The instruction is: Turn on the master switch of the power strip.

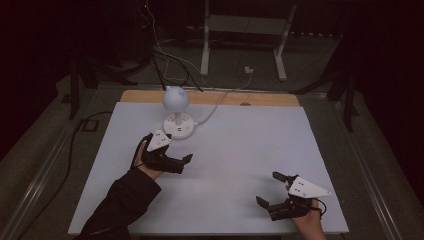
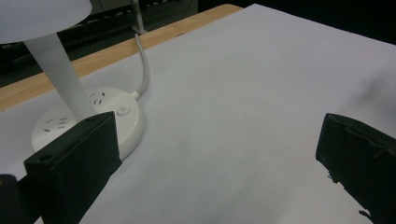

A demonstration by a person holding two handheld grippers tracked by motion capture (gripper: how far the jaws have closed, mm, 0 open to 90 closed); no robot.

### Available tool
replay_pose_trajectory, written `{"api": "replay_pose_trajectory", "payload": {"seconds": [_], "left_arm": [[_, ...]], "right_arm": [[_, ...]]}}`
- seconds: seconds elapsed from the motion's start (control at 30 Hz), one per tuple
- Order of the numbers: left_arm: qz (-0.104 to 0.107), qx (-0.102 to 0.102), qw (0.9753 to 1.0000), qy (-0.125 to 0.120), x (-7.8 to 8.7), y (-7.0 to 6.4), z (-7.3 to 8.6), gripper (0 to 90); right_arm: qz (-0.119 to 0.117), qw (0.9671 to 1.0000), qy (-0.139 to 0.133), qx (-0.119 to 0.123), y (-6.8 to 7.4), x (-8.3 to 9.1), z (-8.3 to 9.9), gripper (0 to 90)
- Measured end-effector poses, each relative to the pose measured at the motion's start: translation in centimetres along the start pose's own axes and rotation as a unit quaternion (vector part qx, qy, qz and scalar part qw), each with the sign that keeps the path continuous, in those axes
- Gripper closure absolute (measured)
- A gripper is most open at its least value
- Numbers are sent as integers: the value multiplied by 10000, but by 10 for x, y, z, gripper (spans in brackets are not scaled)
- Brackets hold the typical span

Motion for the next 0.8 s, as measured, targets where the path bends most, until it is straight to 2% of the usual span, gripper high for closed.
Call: {"api": "replay_pose_trajectory", "payload": {"seconds": [0.1,0.4,0.47,0.57,0.7,0.8], "left_arm": [[-54,-30,10000,-34,-4,-1,-3,1],[-45,106,9999,-40,-15,-2,-9,1],[-118,130,9998,-32,-18,-1,-10,1],[-154,293,9994,-31,-21,1,-13,1],[-205,331,9992,-33,-25,1,-15,1],[-375,267,9989,-64,-27,2,-17,1]], "right_arm": [[-1,10000,7,0,0,0,0,1],[-18,10000,-20,-13,0,0,-1,0],[-25,10000,-22,-17,0,0,-1,0],[-34,10000,-34,-26,0,0,-1,0],[-39,10000,-40,-31,0,1,-1,1],[-44,10000,-48,-32,0,1,-1,0]]}}
Point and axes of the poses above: each handheld gripper's, and its own axes: x roughly backward along the jaws, z roughly out of its underside, y roughly to its left, the point moved 8 cm from there along -x, roughly forward along the jaws, and after that the axes turned 8 degrees about -z, right-handed, at the moved point
